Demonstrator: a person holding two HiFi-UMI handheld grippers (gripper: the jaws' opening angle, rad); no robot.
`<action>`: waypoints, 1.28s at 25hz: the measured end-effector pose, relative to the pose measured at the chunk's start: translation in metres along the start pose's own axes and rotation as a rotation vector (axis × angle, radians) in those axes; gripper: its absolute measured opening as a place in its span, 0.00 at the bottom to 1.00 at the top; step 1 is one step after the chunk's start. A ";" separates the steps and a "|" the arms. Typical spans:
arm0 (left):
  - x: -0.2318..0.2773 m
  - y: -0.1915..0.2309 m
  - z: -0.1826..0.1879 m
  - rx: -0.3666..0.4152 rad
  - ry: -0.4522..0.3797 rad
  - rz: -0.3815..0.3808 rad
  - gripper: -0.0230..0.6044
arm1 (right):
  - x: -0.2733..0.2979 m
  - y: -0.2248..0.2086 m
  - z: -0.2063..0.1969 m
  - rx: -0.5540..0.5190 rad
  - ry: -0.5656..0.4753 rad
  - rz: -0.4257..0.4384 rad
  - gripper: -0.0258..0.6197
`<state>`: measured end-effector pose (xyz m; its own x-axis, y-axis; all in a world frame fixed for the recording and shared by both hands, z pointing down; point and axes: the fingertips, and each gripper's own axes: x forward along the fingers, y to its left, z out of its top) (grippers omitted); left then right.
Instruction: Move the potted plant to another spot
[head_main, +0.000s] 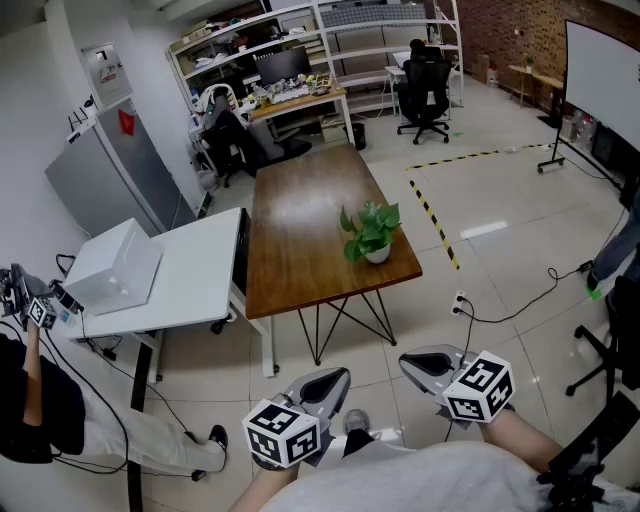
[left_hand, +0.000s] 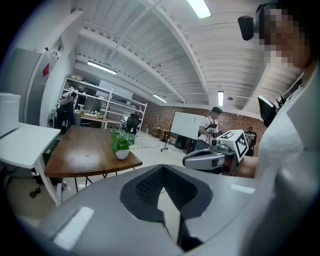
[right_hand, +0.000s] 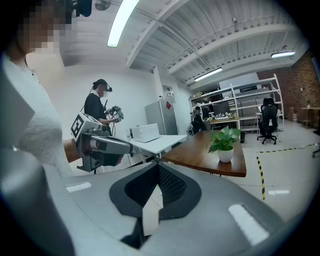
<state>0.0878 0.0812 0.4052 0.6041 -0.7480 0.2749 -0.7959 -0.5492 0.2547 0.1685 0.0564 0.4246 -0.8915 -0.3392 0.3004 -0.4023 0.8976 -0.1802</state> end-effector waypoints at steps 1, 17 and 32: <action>0.006 0.016 0.003 0.000 0.004 -0.006 0.03 | 0.014 -0.010 0.005 0.005 -0.002 -0.006 0.04; 0.092 0.266 0.086 0.009 0.047 -0.041 0.03 | 0.205 -0.132 0.061 0.078 0.057 -0.052 0.04; 0.151 0.269 0.069 -0.044 0.121 -0.059 0.03 | 0.199 -0.199 0.054 0.038 0.091 -0.084 0.04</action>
<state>-0.0373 -0.2053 0.4510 0.6520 -0.6634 0.3671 -0.7582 -0.5718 0.3133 0.0596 -0.2055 0.4695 -0.8324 -0.3847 0.3990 -0.4842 0.8551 -0.1857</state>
